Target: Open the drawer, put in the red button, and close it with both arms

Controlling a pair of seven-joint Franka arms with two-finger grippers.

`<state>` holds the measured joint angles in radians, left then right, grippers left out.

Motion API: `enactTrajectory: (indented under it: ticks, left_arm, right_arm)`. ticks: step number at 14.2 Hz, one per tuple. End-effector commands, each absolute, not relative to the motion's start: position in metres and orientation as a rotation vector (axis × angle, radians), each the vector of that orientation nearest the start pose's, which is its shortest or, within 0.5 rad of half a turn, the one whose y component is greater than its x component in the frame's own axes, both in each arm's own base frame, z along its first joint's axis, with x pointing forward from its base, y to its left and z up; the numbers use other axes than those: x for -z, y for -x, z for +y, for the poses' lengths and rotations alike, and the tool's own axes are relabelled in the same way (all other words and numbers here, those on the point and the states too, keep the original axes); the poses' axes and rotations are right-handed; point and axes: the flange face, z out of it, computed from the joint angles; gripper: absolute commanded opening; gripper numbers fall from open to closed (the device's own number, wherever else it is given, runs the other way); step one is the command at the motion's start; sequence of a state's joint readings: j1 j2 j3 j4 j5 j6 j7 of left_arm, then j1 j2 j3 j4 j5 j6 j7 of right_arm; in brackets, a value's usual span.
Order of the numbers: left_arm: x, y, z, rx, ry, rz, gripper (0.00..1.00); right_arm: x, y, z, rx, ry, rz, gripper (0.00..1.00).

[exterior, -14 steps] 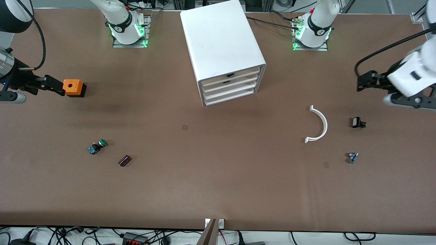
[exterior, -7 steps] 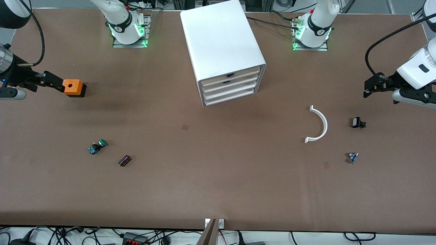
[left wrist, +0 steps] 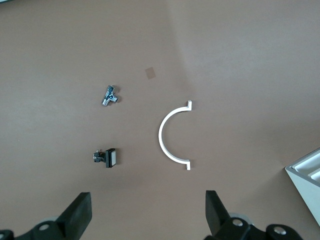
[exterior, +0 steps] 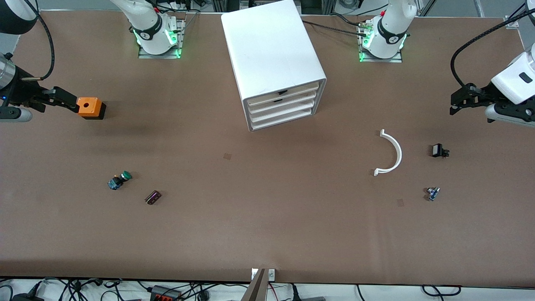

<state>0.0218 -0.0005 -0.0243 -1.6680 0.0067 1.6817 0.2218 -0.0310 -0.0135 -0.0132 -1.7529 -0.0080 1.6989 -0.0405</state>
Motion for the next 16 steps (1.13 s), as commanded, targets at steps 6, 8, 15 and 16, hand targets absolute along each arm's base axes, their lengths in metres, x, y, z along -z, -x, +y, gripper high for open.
enactTrajectory:
  ticks: [6, 8, 15, 16]
  left_arm:
    - [-0.5918, -0.5679, -0.0048, 0.0, 3.087, 0.399, 1.0]
    - [-0.5917, -0.5677, -0.0074, -0.002, 3.088, 0.399, 1.0]
    - [-0.5912, -0.567, -0.0073, -0.019, 3.088, 0.401, 1.0]
    - [-0.5912, -0.567, -0.0072, -0.019, 3.087, 0.401, 1.0]
  right_arm:
    - [-0.5603, -0.5497, -0.0241, -0.049, 3.153, -0.006, 1.0]
    - [-0.5607, -0.5502, -0.025, -0.042, 3.154, -0.003, 1.0]
    - [-0.5598, -0.5499, -0.0243, -0.047, 3.155, -0.006, 1.0]
    - [-0.5605, -0.5494, -0.0251, -0.047, 3.155, -0.004, 1.0]
